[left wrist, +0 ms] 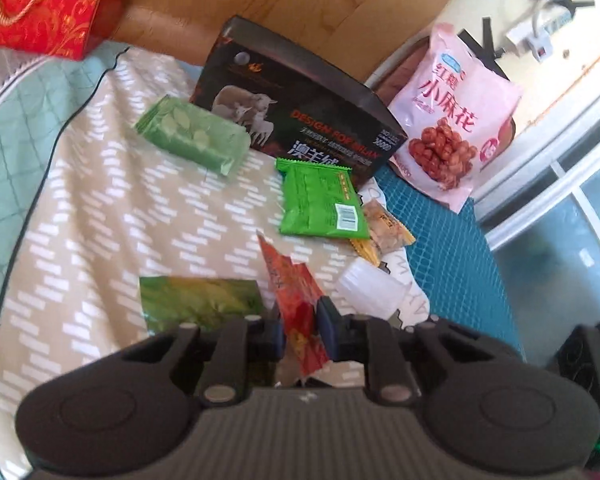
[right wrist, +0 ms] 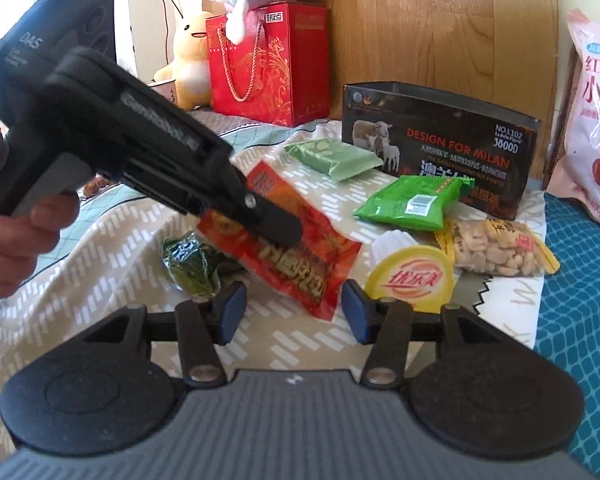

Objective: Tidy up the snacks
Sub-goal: 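Grasp the red-orange snack bag with the left tool, then drop the red-orange bag into the black box from the left tool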

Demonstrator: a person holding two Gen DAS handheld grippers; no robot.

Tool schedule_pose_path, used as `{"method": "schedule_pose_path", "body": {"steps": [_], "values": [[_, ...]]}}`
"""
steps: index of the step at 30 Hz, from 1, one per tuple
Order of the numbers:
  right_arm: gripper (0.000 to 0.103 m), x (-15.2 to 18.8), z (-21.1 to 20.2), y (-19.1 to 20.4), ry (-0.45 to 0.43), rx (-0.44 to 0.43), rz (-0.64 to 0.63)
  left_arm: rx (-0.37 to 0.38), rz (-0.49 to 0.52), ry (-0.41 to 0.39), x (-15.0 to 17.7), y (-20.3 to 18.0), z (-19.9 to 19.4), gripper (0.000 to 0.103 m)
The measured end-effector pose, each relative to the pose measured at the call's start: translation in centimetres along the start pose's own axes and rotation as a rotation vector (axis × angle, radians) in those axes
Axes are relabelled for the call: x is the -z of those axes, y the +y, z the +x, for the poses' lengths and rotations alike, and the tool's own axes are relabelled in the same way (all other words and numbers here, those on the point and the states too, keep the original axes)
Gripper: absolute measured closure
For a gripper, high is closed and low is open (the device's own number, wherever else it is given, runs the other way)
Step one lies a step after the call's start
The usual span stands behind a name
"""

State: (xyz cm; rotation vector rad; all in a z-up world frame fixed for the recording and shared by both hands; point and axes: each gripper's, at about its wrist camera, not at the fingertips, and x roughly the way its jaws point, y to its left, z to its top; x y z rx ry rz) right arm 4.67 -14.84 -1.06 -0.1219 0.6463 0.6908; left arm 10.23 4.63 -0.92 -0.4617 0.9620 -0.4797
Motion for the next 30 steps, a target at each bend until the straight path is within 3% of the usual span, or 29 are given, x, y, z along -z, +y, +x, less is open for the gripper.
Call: {"method": "schedule_pose_path", "body": {"steps": [5,7,9,15,20,25,30], "values": [[0.065,0.0,-0.1,0.2,-0.015,0.035,-0.019,0.066,-0.068,0.009,-0.5,1.2,-0.8,0.088],[0.079,0.0,-0.1,0.5,-0.029,0.064,-0.037,0.085,-0.085,0.002,-0.6,1.4,-1.3,0.088],[0.082,0.0,-0.5,0.7,-0.059,0.094,-0.059,0.116,-0.099,-0.007,-0.9,1.5,-2.0,0.088],[0.084,-1.6,-2.9,1.0,-0.213,0.2,-0.114,0.202,-0.061,-0.056,-3.6,-0.4,-3.6,0.088],[0.085,-4.9,-2.8,-1.0,-0.276,0.307,-0.153,0.223,0.015,-0.101,-8.5,-3.4,-2.6,0.088],[0.085,-8.7,-0.7,-5.7,-0.279,0.375,-0.122,0.236,0.039,-0.121,-13.7,-4.6,1.1,0.087],[0.085,-10.7,2.8,-9.6,-0.206,0.392,-0.079,0.203,-0.02,-0.102,-16.5,-3.9,5.5,0.085]]}}
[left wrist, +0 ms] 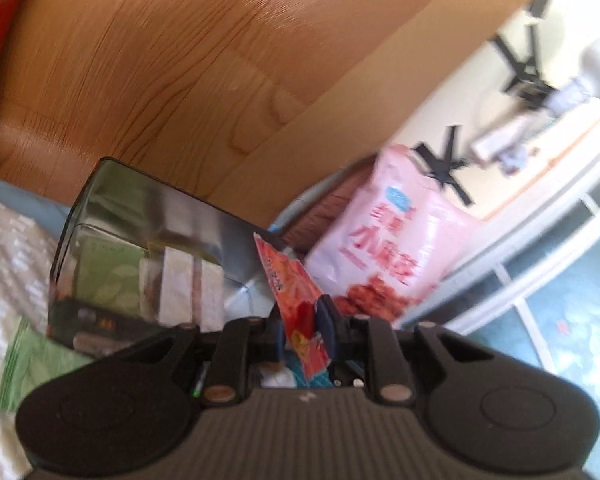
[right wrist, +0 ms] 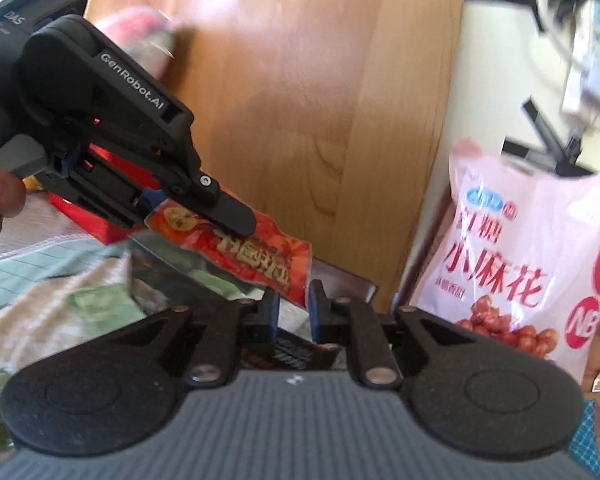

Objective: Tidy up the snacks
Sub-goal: 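Drop the red-orange bag into the black box from the left tool, then grasp the clear peanut bag with yellow label with the left tool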

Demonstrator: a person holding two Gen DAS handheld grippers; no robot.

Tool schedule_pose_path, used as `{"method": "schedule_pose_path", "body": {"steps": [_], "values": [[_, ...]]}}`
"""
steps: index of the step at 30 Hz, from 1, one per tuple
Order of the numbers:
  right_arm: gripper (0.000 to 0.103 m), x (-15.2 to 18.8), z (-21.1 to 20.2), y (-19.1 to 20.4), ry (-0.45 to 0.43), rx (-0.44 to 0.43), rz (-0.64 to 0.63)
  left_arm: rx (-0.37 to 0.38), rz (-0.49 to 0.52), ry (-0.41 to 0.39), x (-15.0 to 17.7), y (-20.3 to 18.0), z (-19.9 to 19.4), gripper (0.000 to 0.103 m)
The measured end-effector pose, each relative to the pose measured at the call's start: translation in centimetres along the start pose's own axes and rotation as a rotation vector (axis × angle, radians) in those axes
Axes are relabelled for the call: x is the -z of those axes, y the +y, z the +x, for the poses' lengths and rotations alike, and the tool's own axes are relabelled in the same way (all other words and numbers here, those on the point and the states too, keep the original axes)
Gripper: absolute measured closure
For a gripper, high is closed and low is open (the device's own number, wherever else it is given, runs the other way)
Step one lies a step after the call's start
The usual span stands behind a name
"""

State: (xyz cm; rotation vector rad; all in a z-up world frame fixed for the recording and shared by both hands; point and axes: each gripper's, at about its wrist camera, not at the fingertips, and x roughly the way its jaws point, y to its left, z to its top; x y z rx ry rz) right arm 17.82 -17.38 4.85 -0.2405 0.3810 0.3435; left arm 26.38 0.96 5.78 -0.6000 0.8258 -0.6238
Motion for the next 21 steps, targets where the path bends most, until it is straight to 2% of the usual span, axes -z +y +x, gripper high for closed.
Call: {"method": "schedule_pose_path", "body": {"steps": [3,6,7,9,13,17,19,21], "values": [[0.083,0.1,2.0,-0.5,0.052,0.002,-0.002,-0.063,-0.016,-0.001,-0.4,0.9,1.7,0.08],[0.074,0.2,1.9,-0.9,0.054,-0.003,0.019,-0.164,-0.01,-0.022,-0.4,1.4,2.5,0.074],[0.073,0.3,1.4,-1.0,0.047,-0.003,0.028,-0.168,0.0,-0.03,-0.4,1.4,2.4,0.073],[0.072,0.4,0.1,-1.7,0.034,-0.022,0.067,-0.186,0.002,-0.041,-0.2,1.6,1.8,0.064],[0.061,2.4,-1.8,-3.9,0.077,-0.055,0.248,-0.177,0.031,-0.1,0.4,1.4,-1.1,0.063],[0.054,6.0,-2.1,-6.3,0.209,-0.142,0.472,-0.157,0.006,-0.116,1.6,1.8,-4.1,0.063],[0.043,7.4,-2.3,-6.2,0.255,-0.177,0.518,-0.143,-0.007,-0.101,2.8,1.9,-5.3,0.063],[0.041,8.5,-2.4,-5.4,0.278,-0.205,0.516,-0.129,-0.012,-0.081,4.4,1.9,-6.2,0.063]]}}
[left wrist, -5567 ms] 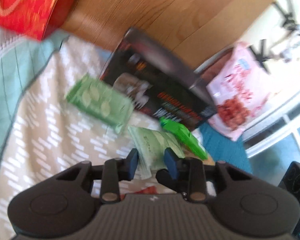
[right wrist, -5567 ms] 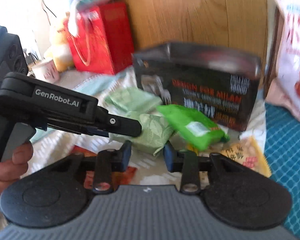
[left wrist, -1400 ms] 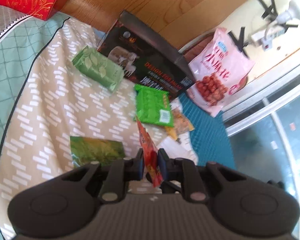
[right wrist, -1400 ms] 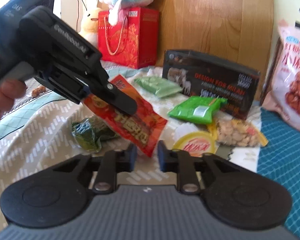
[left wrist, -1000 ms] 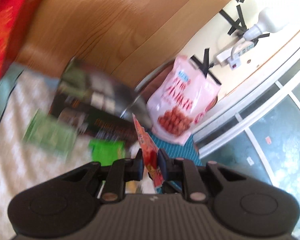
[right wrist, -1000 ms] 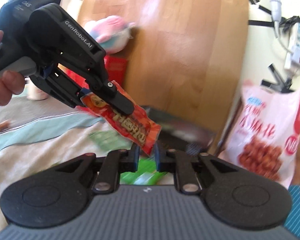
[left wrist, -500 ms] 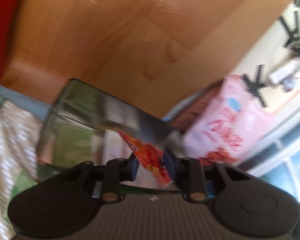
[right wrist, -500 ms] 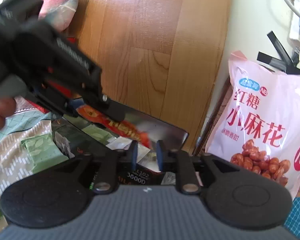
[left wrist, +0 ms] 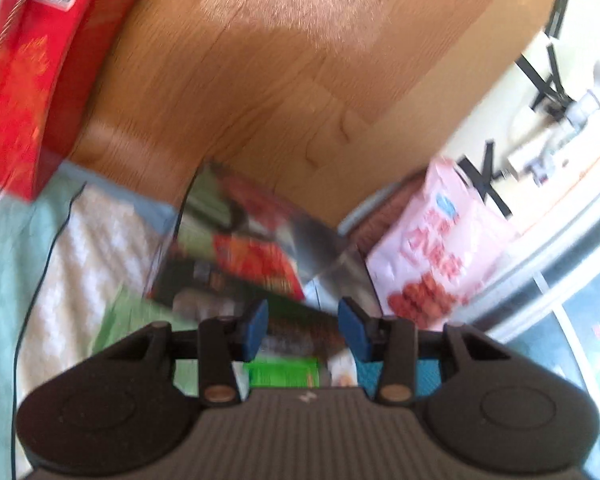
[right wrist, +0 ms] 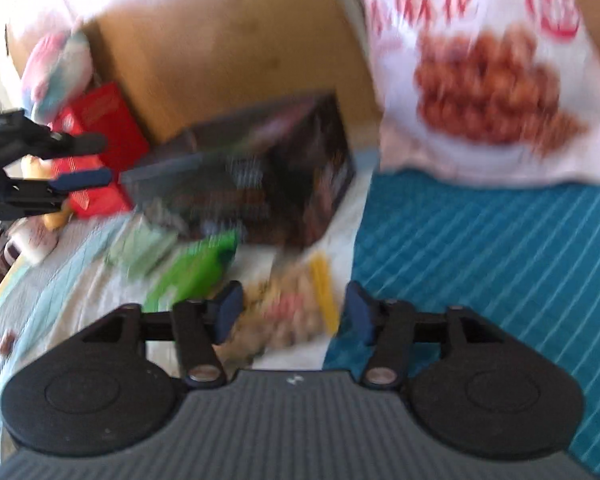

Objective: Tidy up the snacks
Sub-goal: 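Grasp the clear peanut bag with yellow label with the left tool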

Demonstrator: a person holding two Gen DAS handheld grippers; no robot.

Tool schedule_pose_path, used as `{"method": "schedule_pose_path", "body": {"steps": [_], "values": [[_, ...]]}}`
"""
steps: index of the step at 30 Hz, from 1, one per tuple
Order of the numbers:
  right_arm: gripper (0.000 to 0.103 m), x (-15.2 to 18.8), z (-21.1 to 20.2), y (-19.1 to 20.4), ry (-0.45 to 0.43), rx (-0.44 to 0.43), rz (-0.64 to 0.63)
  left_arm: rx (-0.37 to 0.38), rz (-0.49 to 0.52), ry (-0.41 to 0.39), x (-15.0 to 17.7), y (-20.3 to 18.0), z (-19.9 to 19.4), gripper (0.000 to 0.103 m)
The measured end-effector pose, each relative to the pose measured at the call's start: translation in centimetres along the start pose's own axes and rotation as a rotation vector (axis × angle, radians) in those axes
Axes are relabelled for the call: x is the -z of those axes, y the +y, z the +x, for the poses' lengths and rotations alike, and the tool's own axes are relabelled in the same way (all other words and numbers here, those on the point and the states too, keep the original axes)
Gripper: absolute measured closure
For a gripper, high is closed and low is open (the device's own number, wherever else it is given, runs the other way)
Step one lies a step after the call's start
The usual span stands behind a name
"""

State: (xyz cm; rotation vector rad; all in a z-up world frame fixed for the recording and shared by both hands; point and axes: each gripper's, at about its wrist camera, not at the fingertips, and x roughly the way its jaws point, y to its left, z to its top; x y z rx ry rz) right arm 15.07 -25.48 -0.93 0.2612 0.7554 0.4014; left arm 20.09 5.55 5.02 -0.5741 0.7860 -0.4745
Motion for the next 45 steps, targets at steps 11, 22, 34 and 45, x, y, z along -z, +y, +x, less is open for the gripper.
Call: {"method": "schedule_pose_path", "body": {"steps": [11,22,34,45], "values": [[0.08,3.3,-4.0,3.5,-0.083,0.037,-0.062,0.175,-0.079,0.141,9.4,0.3,-3.2,0.063],[0.08,6.3,-8.4,2.6,-0.17,0.092,0.036,0.137,0.007,0.219,13.1,-3.0,1.4,0.067],[0.08,7.9,-6.7,5.9,-0.058,-0.13,0.053,0.049,-0.08,0.115,12.3,0.8,-1.6,0.06],[0.041,10.1,-7.3,11.0,-0.002,-0.145,-0.253,0.041,-0.069,0.132,14.9,1.4,-7.4,0.056]]}}
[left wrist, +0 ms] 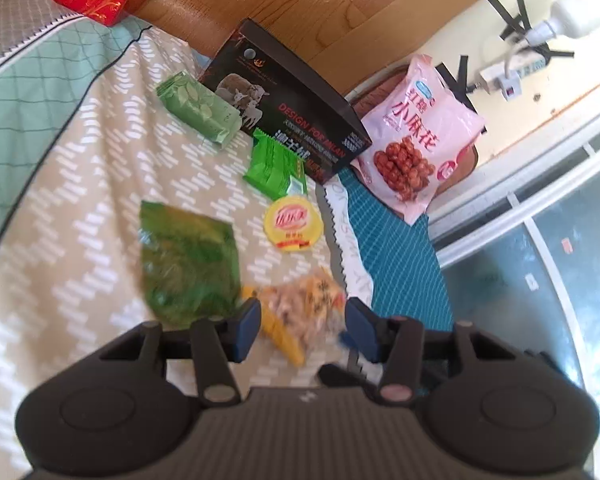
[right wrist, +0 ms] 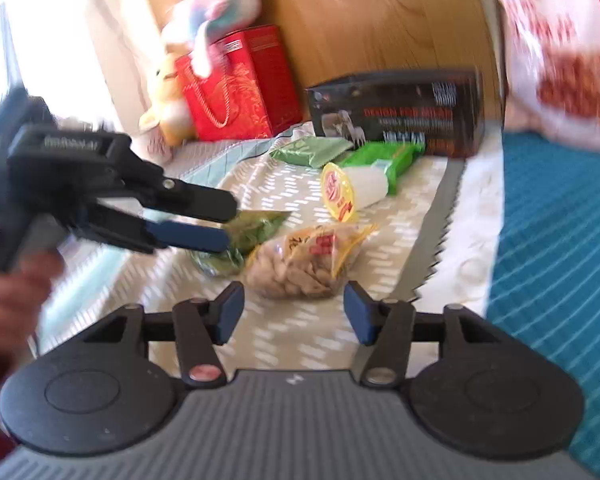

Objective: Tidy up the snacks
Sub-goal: 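Grasp the clear peanut bag with yellow label with the left tool, then carry the peanut bag over the black box and open the left tool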

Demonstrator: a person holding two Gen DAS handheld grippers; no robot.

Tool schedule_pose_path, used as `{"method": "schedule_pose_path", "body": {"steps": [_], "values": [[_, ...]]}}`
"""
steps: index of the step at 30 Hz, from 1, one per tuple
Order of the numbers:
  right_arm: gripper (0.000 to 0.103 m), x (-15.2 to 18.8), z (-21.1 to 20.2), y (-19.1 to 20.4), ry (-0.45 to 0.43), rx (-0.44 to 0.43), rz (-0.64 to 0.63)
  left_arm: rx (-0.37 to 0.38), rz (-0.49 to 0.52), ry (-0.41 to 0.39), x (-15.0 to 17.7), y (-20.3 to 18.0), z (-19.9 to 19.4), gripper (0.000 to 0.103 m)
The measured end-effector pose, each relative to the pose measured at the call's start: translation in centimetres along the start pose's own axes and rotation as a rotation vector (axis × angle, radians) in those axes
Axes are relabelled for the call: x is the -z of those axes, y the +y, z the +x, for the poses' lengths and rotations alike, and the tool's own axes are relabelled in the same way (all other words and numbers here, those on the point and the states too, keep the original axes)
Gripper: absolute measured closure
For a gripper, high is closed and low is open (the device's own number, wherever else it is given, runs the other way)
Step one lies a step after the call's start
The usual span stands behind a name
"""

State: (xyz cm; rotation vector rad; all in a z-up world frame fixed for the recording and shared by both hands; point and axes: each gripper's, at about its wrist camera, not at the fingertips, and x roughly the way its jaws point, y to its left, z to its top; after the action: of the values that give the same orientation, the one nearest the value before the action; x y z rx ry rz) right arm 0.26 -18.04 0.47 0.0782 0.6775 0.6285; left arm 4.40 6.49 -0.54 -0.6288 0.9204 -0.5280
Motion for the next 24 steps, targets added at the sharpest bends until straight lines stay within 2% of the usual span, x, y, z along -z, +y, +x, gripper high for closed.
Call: {"method": "schedule_pose_path", "body": {"steps": [3,6,11,12,13,14,15,17,20,24], "values": [[0.027,-0.3,-0.8,0.2,0.006,0.043,-0.128,-0.016,0.012,0.035,0.8,-0.2,0.2,0.052],[0.026,-0.8,-0.6,0.0,0.031,0.042,-0.208,-0.032,0.002,0.069,1.2,-0.2,1.5,0.051],[0.026,-1.7,1.4,-0.8,0.08,-0.025,-0.284,0.012,-0.079,0.091,0.5,0.2,3.0,0.051],[0.028,-1.8,2.2,-0.8,0.093,-0.031,-0.292,0.022,-0.092,0.091,0.3,0.3,3.2,0.055],[0.039,-1.8,2.8,-0.8,0.106,-0.039,-0.298,0.027,-0.102,0.092,0.1,0.5,3.5,0.058],[0.042,-1.6,3.3,-0.8,0.12,-0.053,-0.301,0.02,-0.109,0.095,0.0,0.5,3.8,0.069],[0.048,-1.5,3.4,-0.6,0.112,-0.035,-0.312,0.01,-0.105,0.1,0.0,0.5,4.0,0.073],[0.053,-1.2,3.2,-0.1,0.078,0.005,-0.336,0.018,-0.081,0.099,-0.1,0.0,3.8,0.073],[0.056,-1.2,1.6,0.4,0.018,0.018,-0.331,0.043,-0.012,0.084,-0.8,-1.7,2.7,0.074],[0.056,-3.6,0.4,0.1,-0.081,0.068,-0.347,0.071,0.056,0.041,-4.5,-3.8,2.3,0.073]]}}
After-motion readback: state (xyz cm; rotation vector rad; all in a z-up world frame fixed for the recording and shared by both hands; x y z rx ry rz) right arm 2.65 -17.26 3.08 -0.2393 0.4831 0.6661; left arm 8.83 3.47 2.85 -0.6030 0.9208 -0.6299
